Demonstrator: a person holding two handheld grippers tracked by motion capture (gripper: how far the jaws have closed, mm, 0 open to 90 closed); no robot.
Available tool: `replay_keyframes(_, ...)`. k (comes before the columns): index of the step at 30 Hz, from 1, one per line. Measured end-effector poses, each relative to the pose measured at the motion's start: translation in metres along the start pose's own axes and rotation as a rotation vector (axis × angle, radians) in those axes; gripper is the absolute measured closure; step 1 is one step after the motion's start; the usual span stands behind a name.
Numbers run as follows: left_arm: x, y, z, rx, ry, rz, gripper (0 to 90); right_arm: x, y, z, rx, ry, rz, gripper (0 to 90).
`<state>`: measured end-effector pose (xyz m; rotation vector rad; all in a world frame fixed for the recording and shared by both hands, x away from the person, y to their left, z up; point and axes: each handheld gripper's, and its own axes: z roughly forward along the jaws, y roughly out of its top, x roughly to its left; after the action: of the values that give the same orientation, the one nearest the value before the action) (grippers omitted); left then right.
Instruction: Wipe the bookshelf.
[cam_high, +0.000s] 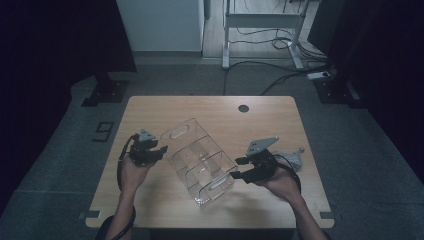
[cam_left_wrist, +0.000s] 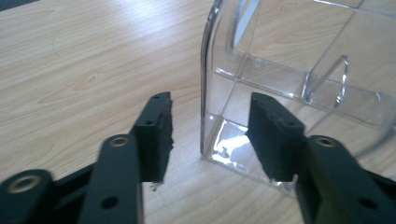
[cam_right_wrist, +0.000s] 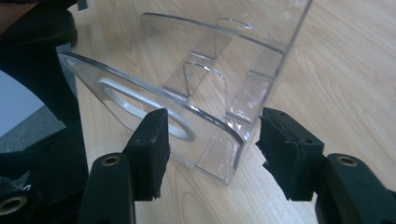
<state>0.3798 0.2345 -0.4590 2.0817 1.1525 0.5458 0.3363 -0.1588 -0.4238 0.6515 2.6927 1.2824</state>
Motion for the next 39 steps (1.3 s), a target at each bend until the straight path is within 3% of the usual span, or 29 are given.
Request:
replay_keyframes(8,0.005,-0.021,-0.008,0.003,0.006,-0.011,40.4,0.004,0.008,0.010,0.038,0.037,-0.057,49.1)
replay_keyframes(15,0.011,-0.035,-0.009,0.010,0.005,-0.026,40.0,0.007,0.010,0.014,0.044,0.050,-0.059,55.9)
replay_keyframes(26,0.013,-0.040,-0.009,0.001,-0.008,-0.042,39.7,0.017,0.022,0.028,0.056,0.090,-0.099,60.2)
replay_keyframes(39,0.014,-0.042,-0.007,-0.001,-0.007,-0.050,38.3,0.023,0.027,0.036,0.081,0.080,-0.095,67.6)
